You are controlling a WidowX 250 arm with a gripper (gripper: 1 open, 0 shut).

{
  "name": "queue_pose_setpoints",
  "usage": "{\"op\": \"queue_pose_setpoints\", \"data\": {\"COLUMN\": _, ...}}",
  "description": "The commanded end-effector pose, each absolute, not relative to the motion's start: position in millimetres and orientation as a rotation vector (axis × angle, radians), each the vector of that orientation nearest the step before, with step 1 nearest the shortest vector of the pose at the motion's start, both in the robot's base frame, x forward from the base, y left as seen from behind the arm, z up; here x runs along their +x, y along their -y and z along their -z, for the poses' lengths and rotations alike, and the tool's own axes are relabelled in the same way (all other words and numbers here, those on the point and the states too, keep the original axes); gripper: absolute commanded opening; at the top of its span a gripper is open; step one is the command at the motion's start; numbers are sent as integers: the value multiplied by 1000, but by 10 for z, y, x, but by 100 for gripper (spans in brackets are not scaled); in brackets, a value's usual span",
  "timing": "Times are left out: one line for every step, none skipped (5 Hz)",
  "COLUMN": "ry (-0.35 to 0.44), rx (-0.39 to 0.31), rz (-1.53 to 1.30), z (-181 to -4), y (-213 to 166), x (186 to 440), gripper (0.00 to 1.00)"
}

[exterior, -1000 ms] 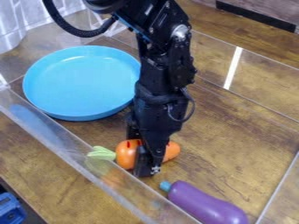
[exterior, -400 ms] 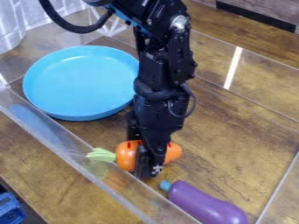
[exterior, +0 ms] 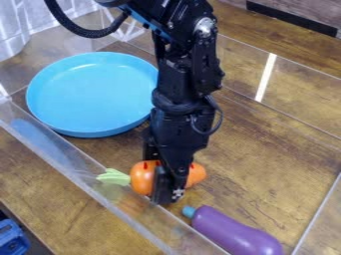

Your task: Move the carrot to the right side

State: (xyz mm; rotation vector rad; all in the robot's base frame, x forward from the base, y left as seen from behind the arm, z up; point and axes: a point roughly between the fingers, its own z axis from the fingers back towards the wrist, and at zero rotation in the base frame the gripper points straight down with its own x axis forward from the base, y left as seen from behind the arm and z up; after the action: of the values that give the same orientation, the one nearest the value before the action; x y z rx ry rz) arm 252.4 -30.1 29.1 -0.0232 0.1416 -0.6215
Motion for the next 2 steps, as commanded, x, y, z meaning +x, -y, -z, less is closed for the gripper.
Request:
{"op": "queue_pose_setpoints", "data": {"ry": -62, "rx": -5, "rz": 608, "z": -511, "y": 272, "x": 2633, "gripper": 0}}
{"op": "queue_pose_setpoints", "data": {"ry": -61, "rx": -2, "rz": 610, "z": -532, "y": 276, "x": 2658, "gripper": 0}}
